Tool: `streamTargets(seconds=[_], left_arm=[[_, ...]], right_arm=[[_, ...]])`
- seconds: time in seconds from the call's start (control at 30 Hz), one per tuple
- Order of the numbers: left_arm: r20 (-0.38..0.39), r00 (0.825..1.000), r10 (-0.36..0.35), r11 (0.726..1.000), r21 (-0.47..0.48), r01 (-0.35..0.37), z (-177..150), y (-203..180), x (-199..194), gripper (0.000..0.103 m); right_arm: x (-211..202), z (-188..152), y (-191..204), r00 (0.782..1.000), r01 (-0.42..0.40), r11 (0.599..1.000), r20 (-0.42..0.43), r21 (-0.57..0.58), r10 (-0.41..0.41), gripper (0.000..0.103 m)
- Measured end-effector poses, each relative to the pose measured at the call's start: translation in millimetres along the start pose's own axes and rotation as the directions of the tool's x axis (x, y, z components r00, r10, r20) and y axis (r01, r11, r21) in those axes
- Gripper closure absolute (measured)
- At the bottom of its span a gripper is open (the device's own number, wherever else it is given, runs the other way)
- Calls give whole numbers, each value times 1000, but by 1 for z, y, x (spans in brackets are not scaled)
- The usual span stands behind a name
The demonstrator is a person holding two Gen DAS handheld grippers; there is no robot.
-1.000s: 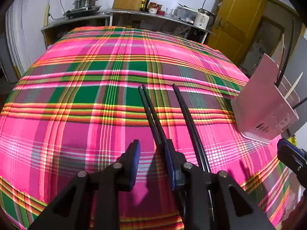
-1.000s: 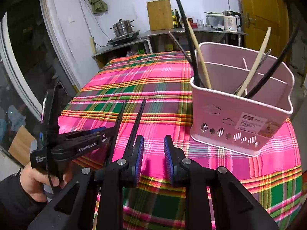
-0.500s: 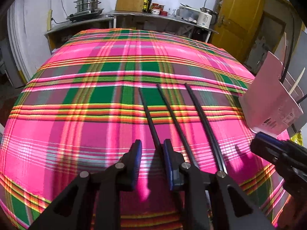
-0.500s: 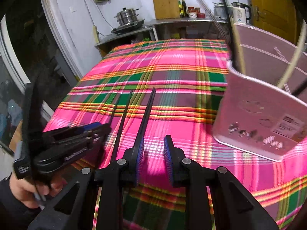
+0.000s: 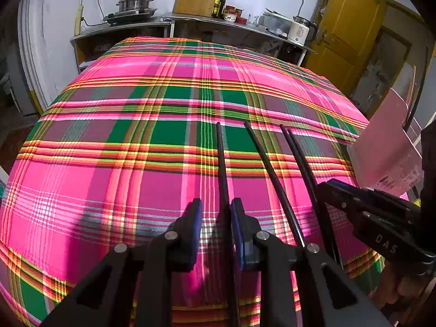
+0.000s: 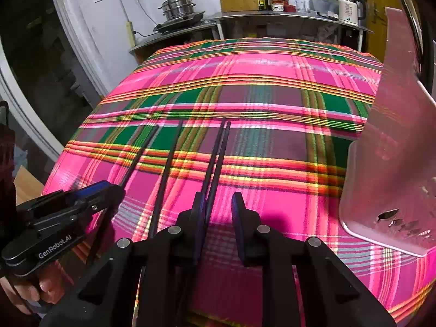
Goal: Organize utensils
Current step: 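Close the left tool on a black chopstick while the right tool grasps another, then lift both held black chopsticks and carry them over the pink basket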
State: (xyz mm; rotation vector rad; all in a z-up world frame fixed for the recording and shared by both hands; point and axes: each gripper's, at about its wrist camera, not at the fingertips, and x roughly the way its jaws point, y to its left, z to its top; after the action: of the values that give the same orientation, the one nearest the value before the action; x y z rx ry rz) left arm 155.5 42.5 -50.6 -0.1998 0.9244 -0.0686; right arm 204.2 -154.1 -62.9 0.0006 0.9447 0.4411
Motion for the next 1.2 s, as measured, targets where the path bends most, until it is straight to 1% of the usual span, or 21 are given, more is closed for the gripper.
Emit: streamTargets(seconds=[0.2,0.47,0.53,0.6,0.63,0.7,0.73,0.77,0.83,0.9,1.0,1.2], left_arm=[[-11,1000,-8,1000,-3,7,7,3,4,80],[-26,999,19,998,67,-17,18,-6,13,80],[-27,999,33,996,86,-31,21,-9,15,80],[-24,998,52,992,117,-49,24,-11,18,80],[-22,998,61,990,129,-58,25,-13,18,80],[-19,997,76,987,145,-73,27,-16,20,84],[-19,997,80,987,144,-77,28,-15,20,91],[-23,997,72,989,132,-68,30,-14,20,95],[-33,998,45,994,103,-41,32,-10,19,96],[-26,999,39,995,96,-37,32,-10,15,96],[-8,1000,11,997,83,-11,34,-10,3,97],[60,998,-33,996,90,28,41,-14,-35,97]], right_arm=[[-2,0,-2,1000,19,1000,-7,1,-19,82],[12,16,6,997,65,997,-28,-29,-66,82],[14,18,7,997,76,997,-28,-31,-77,84],[16,20,7,995,98,995,-29,-38,-99,94],[16,21,7,994,100,994,-29,-39,-101,94],[17,22,8,994,102,994,-31,-43,-103,95],[16,22,8,994,98,994,-33,-44,-100,96],[15,22,8,996,85,996,-35,-41,-86,97],[11,23,10,997,74,996,-28,-42,-75,98],[4,23,12,998,64,997,-13,-46,-65,98],[-9,24,14,999,46,998,15,-50,-45,98],[-41,26,19,997,21,998,76,-53,-17,98]])
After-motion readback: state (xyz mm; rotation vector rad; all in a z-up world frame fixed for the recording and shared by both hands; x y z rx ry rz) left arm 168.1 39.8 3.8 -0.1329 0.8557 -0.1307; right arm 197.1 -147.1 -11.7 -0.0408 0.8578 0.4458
